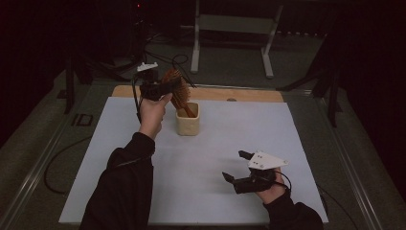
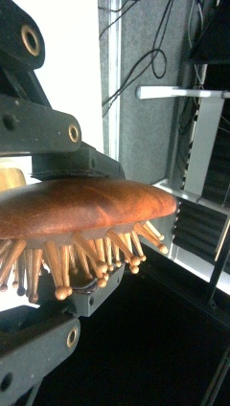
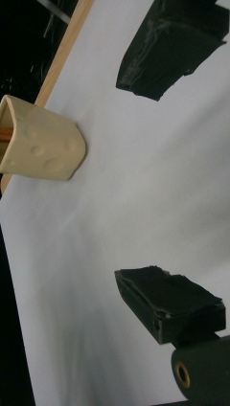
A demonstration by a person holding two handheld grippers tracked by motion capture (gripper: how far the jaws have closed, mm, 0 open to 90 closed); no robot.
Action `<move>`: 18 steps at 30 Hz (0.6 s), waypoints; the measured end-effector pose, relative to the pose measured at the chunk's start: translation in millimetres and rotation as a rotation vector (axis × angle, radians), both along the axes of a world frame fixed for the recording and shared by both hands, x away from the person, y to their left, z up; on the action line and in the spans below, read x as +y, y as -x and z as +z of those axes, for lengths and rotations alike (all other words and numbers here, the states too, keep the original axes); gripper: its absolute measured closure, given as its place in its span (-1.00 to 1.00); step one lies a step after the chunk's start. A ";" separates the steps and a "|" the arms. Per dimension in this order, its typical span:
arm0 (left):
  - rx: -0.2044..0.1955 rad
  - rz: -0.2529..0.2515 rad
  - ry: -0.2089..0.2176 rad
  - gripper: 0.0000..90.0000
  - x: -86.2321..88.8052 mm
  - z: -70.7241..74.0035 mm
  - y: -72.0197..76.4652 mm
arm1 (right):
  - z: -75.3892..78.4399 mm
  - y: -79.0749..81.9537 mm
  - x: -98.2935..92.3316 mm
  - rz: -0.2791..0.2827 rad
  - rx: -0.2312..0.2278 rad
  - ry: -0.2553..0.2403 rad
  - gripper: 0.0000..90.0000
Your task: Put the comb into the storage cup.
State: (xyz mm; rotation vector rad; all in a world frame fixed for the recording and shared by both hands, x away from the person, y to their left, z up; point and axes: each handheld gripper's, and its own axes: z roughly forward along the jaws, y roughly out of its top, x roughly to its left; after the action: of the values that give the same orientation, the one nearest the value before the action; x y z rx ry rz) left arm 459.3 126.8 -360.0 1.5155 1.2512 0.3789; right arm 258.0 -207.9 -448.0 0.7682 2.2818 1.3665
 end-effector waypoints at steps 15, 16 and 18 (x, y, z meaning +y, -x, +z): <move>0.040 -0.006 0.013 0.19 2.2 -17.6 -4.7 | -0.3 -0.6 -0.4 0.001 0.007 0.004 -0.79; 0.043 -0.006 0.013 0.19 2.4 -19.7 -5.1 | -0.5 -0.6 -0.4 -0.001 0.006 0.005 -0.79; 0.050 -0.012 0.009 0.19 2.3 -22.8 -6.2 | -0.4 -0.7 -0.5 0.000 0.009 0.003 -0.79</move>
State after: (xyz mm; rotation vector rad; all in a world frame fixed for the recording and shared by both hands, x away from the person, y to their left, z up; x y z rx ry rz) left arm 465.4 129.1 -382.7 1.5318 1.2808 0.3290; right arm 258.7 -208.4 -448.4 0.7748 2.2902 1.3622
